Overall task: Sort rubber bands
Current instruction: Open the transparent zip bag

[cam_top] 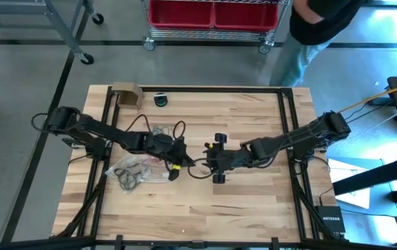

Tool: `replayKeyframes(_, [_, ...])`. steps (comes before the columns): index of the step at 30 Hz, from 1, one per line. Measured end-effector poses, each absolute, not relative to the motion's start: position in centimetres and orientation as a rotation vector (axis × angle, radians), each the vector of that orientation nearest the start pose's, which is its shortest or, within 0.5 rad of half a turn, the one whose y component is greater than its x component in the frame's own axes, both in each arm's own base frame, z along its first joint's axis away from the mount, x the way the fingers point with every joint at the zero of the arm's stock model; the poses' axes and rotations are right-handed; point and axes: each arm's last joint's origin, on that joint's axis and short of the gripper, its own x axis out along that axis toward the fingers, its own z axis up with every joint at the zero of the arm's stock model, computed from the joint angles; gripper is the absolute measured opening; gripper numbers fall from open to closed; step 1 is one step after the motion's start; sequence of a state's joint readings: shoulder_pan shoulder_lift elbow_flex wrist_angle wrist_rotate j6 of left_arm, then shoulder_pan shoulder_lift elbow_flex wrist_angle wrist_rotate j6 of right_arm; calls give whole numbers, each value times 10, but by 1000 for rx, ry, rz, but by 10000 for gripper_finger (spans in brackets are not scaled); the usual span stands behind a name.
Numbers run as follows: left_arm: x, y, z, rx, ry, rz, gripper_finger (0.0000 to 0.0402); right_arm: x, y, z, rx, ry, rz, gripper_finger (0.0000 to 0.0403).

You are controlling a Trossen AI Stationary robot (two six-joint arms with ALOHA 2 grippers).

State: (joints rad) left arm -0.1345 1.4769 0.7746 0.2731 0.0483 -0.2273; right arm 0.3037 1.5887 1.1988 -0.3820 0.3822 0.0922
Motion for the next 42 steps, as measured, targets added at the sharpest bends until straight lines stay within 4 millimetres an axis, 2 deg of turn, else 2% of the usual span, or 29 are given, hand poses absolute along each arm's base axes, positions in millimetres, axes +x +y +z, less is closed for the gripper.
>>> replayKeyframes(6, [306,-44,210,-183,470,-137,18,332,93,258,-153,758,-42,198])
replayKeyframes(10, [305,-44,210,-178,471,-135,18,332,96,248,-137,824,16,174])
replayKeyframes(13, [305,-44,210,-167,475,-140,18,335,96,240,-149,844,-5,131])
replayKeyframes(17, [305,-44,210,-113,473,-151,23,337,95,239,-153,845,-16,37])
replayKeyframes(19, [305,-43,210,-107,468,-148,31,337,94,239,-154,845,-22,10])
replayKeyframes(22, [306,-39,216,-109,435,-136,56,335,92,239,-147,849,-68,14])
replayKeyframes(25, [301,-32,231,-88,414,-123,91,332,91,239,-137,877,-84,4])
replayKeyframes(29, [286,-24,251,-66,417,-105,132,332,91,232,-120,863,-83,3])
replayKeyframes(33, [265,-19,267,-68,439,-79,150,329,91,214,-85,816,-82,1])
replayKeyframes(38, [244,-18,257,-40,596,10,152,331,83,195,59,588,-105,1])
replayKeyframes(42, [241,-25,240,-49,595,-9,152,330,76,191,171,383,-109,0])
